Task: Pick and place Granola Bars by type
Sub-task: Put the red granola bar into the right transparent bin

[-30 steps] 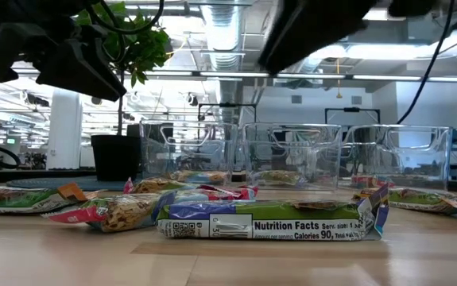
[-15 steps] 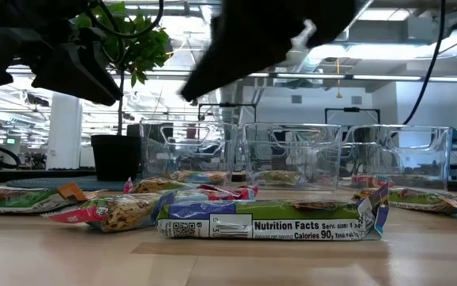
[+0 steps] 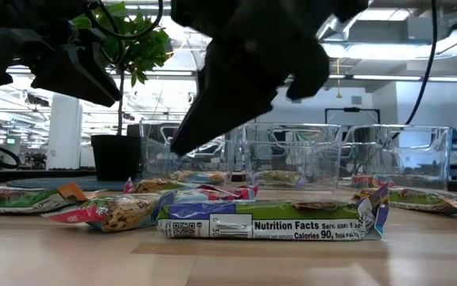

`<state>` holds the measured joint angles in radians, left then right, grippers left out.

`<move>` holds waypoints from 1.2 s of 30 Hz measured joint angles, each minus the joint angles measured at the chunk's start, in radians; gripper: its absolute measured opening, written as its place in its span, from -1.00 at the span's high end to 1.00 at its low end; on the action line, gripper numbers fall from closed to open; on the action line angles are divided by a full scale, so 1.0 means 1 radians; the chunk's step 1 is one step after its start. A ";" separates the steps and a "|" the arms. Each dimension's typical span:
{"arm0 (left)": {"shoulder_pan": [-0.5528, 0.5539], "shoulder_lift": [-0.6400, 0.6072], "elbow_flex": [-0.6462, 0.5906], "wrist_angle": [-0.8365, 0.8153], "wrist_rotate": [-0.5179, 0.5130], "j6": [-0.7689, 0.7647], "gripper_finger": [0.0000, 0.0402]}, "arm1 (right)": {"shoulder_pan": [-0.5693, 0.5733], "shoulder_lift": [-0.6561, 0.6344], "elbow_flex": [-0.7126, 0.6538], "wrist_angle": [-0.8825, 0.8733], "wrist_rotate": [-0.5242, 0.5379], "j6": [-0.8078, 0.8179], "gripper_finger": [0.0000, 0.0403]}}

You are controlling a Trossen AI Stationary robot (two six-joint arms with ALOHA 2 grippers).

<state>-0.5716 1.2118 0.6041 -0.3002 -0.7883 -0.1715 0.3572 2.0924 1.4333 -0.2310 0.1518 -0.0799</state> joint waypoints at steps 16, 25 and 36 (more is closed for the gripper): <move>0.000 0.000 0.000 0.000 0.000 -0.002 0.33 | -0.021 0.029 0.000 -0.004 -0.003 0.031 -0.06; 0.000 0.000 0.000 0.003 0.000 -0.001 0.33 | -0.034 0.058 0.005 0.017 0.009 0.053 -0.11; 0.000 0.000 0.000 0.003 0.000 -0.001 0.33 | -0.046 0.071 0.003 -0.037 0.009 0.117 -0.01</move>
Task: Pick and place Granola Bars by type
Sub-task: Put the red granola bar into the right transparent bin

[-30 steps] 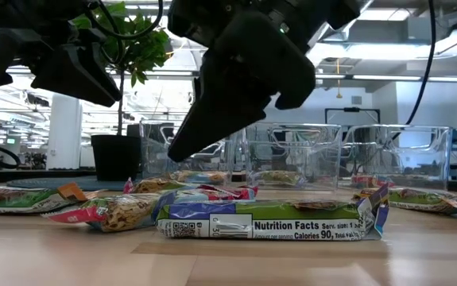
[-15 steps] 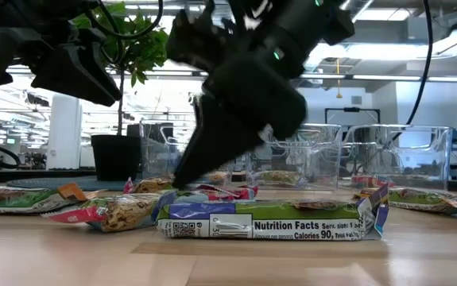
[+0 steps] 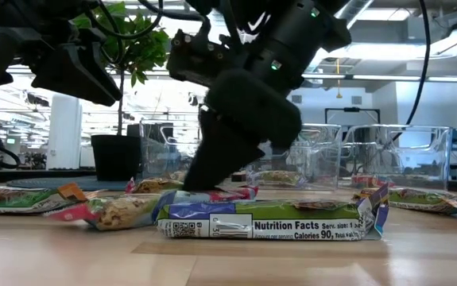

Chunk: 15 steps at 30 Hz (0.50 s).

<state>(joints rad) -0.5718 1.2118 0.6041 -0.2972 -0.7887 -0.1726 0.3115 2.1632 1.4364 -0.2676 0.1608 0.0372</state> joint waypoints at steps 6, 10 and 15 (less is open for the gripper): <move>0.000 0.000 0.000 0.000 0.000 0.000 0.33 | -0.005 -0.001 0.001 -0.048 -0.003 0.045 0.14; 0.000 0.000 0.000 0.000 0.000 0.000 0.33 | -0.004 -0.002 0.002 -0.064 -0.002 0.045 0.27; 0.000 0.000 0.000 0.000 0.000 0.000 0.33 | -0.004 -0.002 0.002 -0.067 -0.002 0.043 0.43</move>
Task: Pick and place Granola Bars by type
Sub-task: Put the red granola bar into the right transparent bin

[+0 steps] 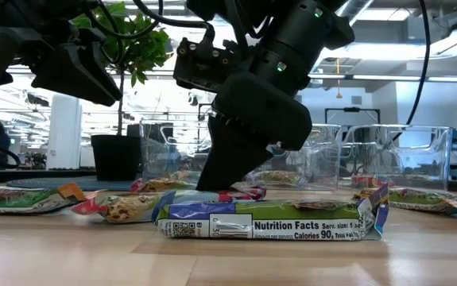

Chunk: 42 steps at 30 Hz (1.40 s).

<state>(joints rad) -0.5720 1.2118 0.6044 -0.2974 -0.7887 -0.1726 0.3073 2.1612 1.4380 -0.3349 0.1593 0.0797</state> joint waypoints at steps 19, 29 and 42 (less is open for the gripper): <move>0.000 0.000 0.000 0.000 0.000 0.000 0.33 | 0.014 -0.004 -0.001 -0.009 0.015 -0.061 0.46; 0.000 0.000 0.000 0.000 0.000 0.000 0.33 | 0.042 -0.004 0.072 -0.154 0.110 -0.081 0.46; 0.000 0.000 0.000 0.000 0.000 0.000 0.33 | 0.081 -0.004 0.191 -0.361 0.204 -0.059 0.46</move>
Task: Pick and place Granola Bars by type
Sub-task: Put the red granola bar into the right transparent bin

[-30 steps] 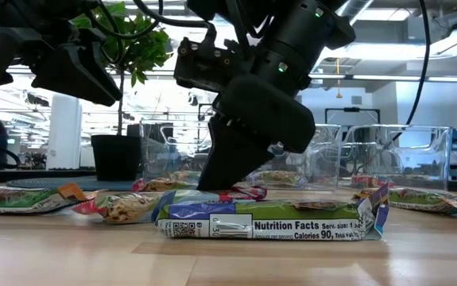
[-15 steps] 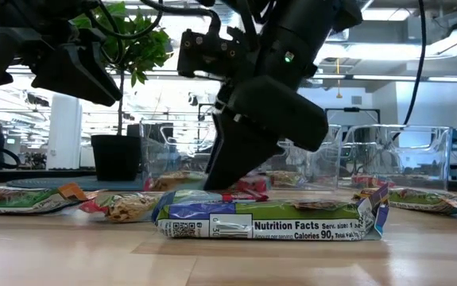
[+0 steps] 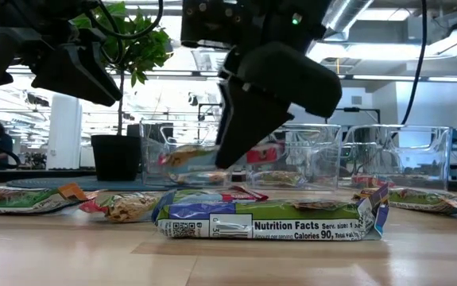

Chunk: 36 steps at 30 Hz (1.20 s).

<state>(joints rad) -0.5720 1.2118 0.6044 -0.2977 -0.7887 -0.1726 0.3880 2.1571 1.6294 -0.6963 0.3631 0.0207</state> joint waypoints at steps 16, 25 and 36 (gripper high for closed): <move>0.000 0.000 0.000 0.000 0.000 0.000 0.33 | 0.053 -0.001 0.148 -0.388 0.184 0.199 0.46; 0.000 0.000 0.000 0.000 0.000 0.000 0.33 | 0.107 -0.002 0.246 -0.776 0.320 0.463 0.46; 0.000 0.000 0.000 0.000 0.000 0.000 0.33 | 0.145 -0.086 0.229 -0.872 0.401 0.559 0.46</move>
<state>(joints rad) -0.5719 1.2118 0.6044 -0.2976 -0.7883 -0.1722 0.5329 2.0712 1.8582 -1.5684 0.7645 0.5796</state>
